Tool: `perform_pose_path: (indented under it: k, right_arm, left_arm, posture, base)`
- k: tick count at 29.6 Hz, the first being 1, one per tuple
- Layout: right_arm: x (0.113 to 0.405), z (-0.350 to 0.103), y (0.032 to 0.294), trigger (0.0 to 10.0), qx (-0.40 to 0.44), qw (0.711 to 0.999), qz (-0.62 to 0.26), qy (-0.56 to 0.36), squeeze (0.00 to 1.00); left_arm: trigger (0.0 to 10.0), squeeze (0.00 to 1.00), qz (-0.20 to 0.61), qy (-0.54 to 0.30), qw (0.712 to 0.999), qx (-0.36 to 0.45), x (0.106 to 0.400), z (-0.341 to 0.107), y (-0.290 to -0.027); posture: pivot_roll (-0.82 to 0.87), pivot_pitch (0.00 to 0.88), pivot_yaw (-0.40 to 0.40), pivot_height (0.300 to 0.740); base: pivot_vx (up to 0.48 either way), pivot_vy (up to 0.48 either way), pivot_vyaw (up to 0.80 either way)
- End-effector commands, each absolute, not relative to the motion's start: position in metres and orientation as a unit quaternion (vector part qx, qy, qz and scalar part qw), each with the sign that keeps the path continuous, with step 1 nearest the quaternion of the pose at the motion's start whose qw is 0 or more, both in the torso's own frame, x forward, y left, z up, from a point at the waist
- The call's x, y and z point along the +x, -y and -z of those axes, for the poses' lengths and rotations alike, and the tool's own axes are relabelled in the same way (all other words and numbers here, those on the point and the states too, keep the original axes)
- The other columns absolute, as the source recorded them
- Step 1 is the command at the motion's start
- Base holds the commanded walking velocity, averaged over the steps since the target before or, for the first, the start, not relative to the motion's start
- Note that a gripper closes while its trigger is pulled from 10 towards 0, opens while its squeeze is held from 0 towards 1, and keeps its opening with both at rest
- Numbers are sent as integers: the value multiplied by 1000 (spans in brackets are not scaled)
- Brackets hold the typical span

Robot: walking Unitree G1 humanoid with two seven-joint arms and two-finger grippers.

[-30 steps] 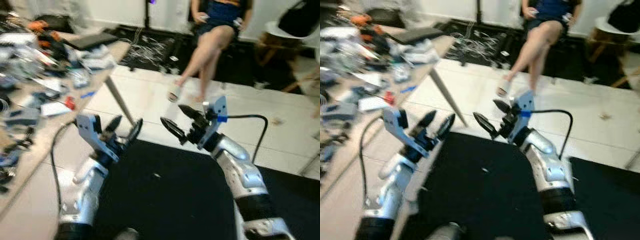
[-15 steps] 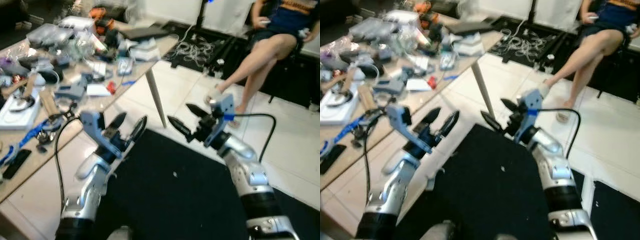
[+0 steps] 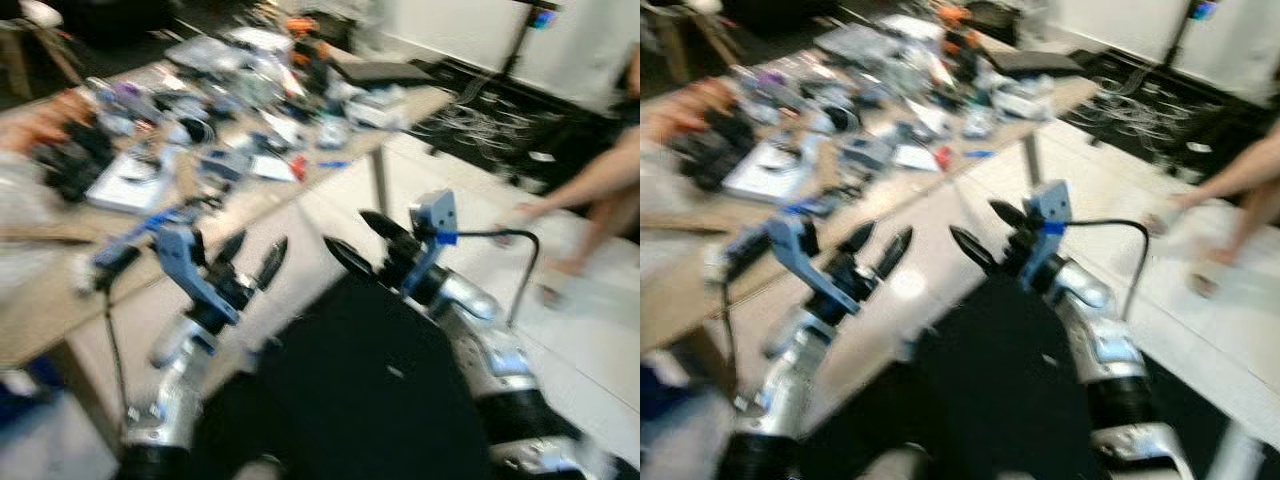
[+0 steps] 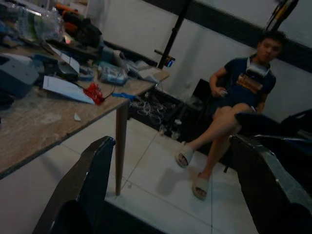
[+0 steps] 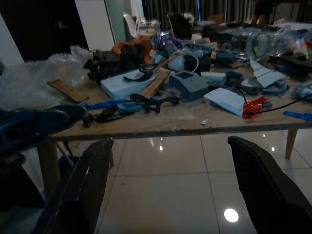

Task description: Picking trash to rubbish bin

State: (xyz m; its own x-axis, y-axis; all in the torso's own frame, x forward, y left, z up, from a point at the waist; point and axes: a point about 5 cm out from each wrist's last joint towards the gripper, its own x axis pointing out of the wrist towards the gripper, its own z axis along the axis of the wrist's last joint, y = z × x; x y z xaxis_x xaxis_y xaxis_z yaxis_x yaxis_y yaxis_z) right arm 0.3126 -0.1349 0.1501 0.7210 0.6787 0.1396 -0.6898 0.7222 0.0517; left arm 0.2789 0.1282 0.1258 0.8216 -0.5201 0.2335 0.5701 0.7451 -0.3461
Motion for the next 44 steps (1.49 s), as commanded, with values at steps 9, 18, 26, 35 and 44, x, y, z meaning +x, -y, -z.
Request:
perform_pose_path:
  k: [9,18,26,35,44]
  right_arm:
    - [312,-147,132,10000,50,925,-373,49,0]
    - [312,-147,132,10000,52,925,-373,49,0]
    - [312,-147,132,10000,52,925,-373,50,0]
    - [313,-148,133,10000,52,925,-373,51,0]
    - [313,-149,133,10000,66,925,-370,54,0]
  left_arm:
    - [10000,0,296,57,932,-202,276,-121,-130]
    - [10000,0,298,64,931,-202,276,-123,-130]
    - [10000,0,299,67,930,-202,276,-124,-130]
    - [10000,0,301,68,929,-203,276,-125,-131]
    - [10000,0,308,66,928,-200,276,-125,-130]
  posture:
    - [4,0,-27,740]
    - [2,0,-26,740]
    - [2,0,-26,740]
    - [3,0,-26,740]
    - [3,0,-26,740]
  base:
    - [0,0,788]
    - [0,0,785]
    - [0,0,781]
    - [0,0,781]
    - [0,0,374]
